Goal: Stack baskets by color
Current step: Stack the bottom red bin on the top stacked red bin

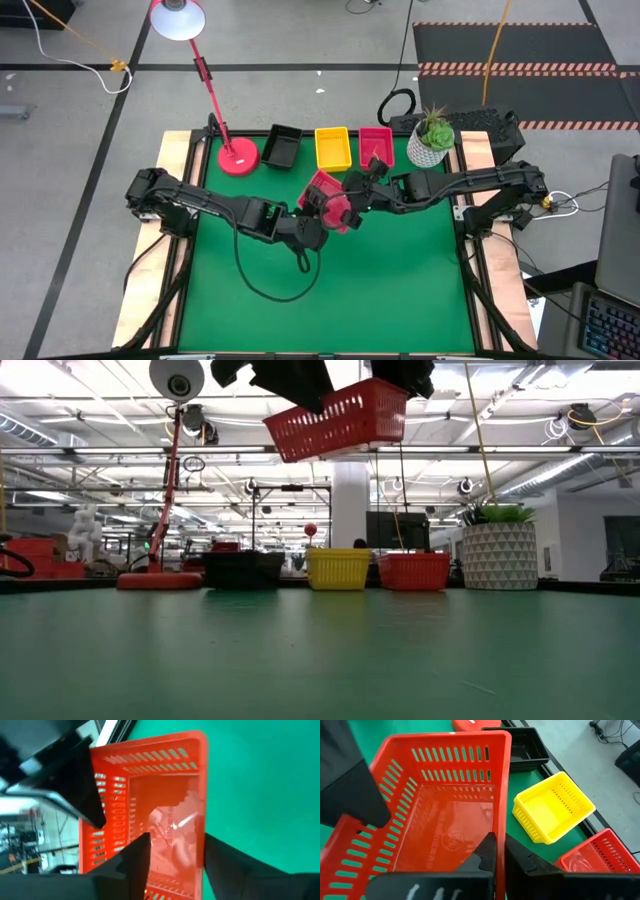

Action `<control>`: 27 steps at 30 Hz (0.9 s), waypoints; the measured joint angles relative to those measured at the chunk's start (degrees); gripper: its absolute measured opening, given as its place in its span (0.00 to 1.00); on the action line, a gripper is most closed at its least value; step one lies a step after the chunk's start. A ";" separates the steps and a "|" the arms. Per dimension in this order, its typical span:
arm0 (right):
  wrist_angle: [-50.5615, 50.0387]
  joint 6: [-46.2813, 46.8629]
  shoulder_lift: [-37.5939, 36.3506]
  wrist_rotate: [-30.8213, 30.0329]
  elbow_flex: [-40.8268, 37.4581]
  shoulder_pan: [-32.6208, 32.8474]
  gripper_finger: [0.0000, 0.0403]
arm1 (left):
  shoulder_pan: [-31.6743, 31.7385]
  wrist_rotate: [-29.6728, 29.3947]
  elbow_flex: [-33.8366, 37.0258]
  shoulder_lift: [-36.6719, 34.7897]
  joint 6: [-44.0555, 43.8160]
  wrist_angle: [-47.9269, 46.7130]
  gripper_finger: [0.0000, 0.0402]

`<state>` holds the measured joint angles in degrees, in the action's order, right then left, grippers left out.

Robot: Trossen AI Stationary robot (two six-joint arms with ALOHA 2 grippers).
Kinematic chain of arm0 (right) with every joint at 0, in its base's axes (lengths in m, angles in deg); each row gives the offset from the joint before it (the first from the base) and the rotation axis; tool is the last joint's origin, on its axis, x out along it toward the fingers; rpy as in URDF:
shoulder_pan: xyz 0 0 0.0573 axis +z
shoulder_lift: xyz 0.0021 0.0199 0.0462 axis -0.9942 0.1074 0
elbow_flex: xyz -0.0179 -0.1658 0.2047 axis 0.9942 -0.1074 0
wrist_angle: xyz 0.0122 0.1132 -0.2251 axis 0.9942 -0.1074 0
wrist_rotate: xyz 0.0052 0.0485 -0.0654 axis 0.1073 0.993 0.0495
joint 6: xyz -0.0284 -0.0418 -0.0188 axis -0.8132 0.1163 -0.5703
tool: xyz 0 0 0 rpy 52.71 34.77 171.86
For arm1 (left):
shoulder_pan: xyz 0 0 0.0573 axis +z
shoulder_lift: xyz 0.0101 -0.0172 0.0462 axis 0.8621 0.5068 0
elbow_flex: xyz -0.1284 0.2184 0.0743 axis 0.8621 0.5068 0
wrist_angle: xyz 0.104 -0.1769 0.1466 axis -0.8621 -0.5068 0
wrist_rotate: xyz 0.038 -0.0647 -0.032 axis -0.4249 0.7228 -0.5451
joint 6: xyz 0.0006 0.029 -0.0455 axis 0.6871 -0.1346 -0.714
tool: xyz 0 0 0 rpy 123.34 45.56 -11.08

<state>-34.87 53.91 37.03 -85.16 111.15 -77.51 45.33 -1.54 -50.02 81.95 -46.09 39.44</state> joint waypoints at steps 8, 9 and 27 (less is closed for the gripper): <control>-0.26 0.00 -0.32 -0.02 -0.02 0.04 0.01 | -1.40 -0.11 -0.02 -2.29 -7.74 0.07 0.53; -0.26 -0.22 -0.35 -0.13 -0.02 0.04 0.01 | -1.59 -0.12 -0.02 -2.71 -8.55 0.17 0.53; -0.47 5.23 -4.04 -3.14 -0.04 0.04 0.01 | -5.17 3.35 5.29 -17.25 -39.35 -5.80 0.32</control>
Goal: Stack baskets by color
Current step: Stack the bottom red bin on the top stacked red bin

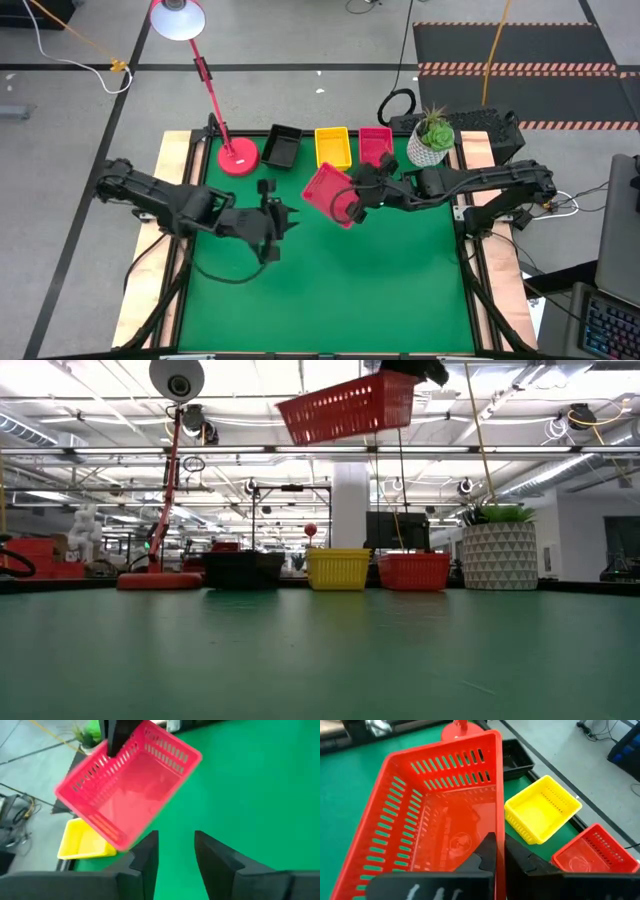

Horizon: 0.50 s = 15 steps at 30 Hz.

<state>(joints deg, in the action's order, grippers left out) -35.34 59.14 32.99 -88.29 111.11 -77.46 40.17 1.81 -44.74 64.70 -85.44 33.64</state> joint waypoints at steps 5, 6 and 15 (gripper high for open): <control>-0.10 0.61 -2.88 -0.02 0.00 0.00 0.01 | -2.32 -0.91 7.99 -6.39 -1.27 7.36 0.26; -0.11 0.61 -3.41 -0.01 0.00 0.00 0.01 | -2.89 -0.94 9.45 -7.59 -1.29 9.68 0.25; -0.99 0.63 -7.72 0.03 0.00 -0.02 0.01 | -8.27 -3.82 22.11 -18.97 -0.42 25.30 0.23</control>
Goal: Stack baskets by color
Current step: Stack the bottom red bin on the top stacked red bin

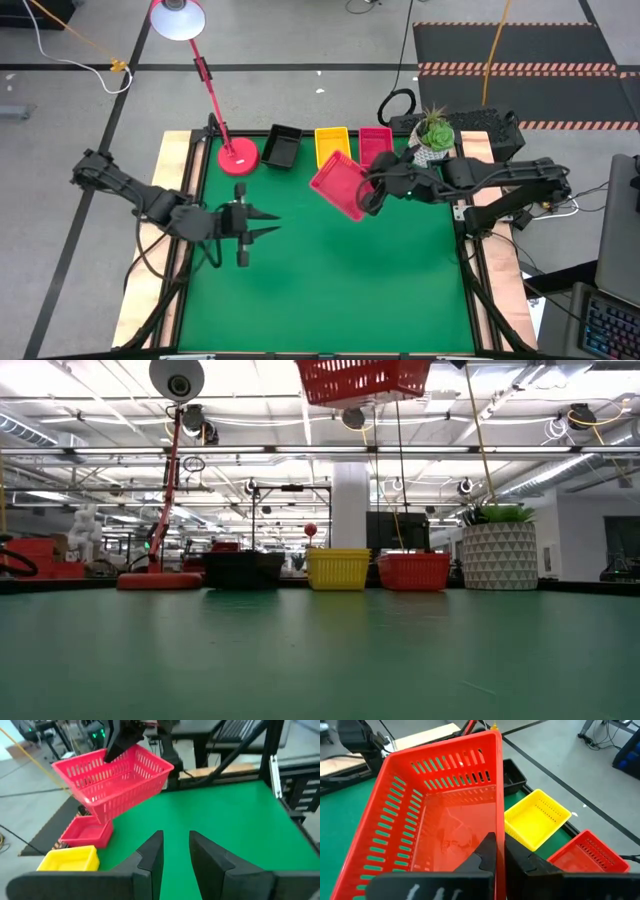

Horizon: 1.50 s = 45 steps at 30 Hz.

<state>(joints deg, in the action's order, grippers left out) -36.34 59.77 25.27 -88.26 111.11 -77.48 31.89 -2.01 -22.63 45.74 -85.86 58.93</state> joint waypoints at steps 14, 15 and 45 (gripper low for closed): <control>-1.87 4.38 -3.63 -0.51 0.07 0.00 0.01 | -1.95 -1.55 11.19 -6.62 2.07 13.91 0.23; -1.91 4.74 -3.65 -1.00 0.07 0.00 0.01 | -2.00 -1.55 11.39 -6.47 1.22 13.85 0.23; -6.19 8.74 -4.13 -10.58 -0.88 -19.96 0.01 | -2.25 -1.52 11.90 -4.40 -0.50 15.40 0.23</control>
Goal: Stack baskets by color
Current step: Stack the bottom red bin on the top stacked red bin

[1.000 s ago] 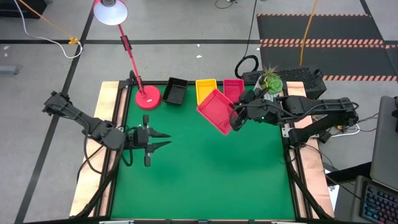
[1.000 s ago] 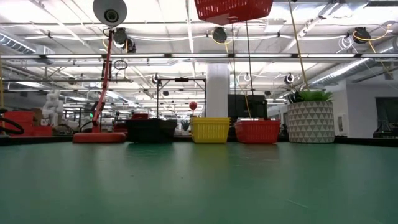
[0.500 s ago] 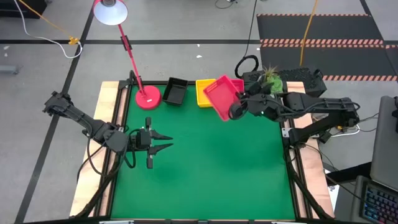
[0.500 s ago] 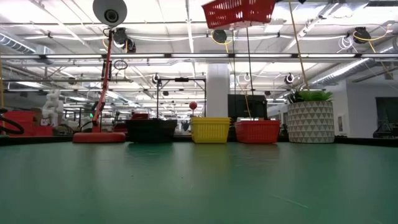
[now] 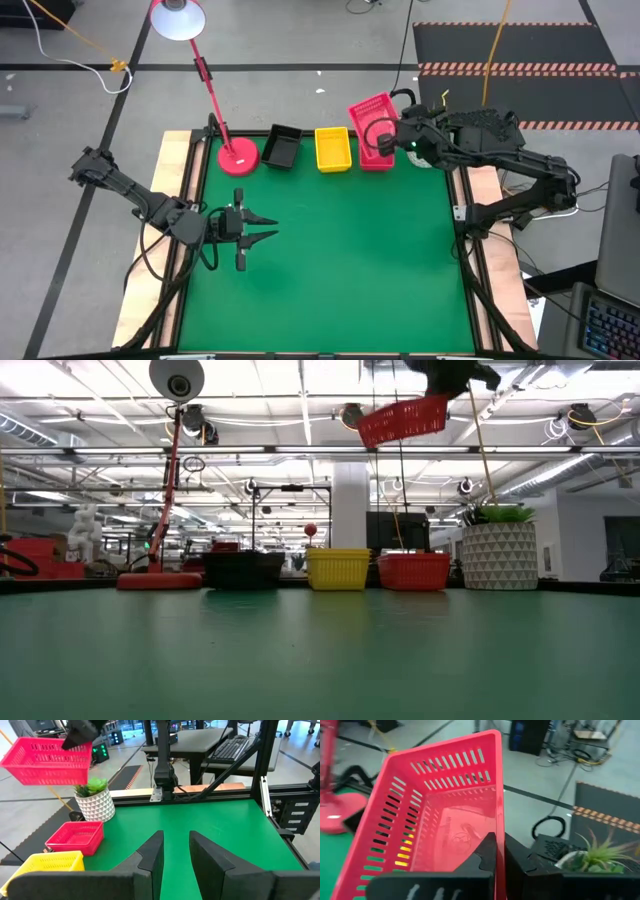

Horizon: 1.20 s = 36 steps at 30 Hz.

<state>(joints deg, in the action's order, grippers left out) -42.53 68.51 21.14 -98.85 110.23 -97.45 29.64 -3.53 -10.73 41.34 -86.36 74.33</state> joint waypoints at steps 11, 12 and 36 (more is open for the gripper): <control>13.17 0.72 0.02 1.65 -10.88 -7.00 0.01 | 0.00 0.07 -0.04 0.07 0.04 -0.09 0.23; 14.78 0.72 0.02 1.89 -12.16 -7.13 0.01 | 0.00 0.07 -0.04 0.07 0.04 -0.09 0.23; 41.41 6.86 0.04 1.84 -38.87 -11.22 0.01 | 0.00 0.09 -0.07 0.07 0.23 -0.09 0.23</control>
<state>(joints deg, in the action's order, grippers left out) -1.13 75.37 21.18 -97.01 71.36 -108.67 29.64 -3.44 -10.79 41.41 -86.13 74.24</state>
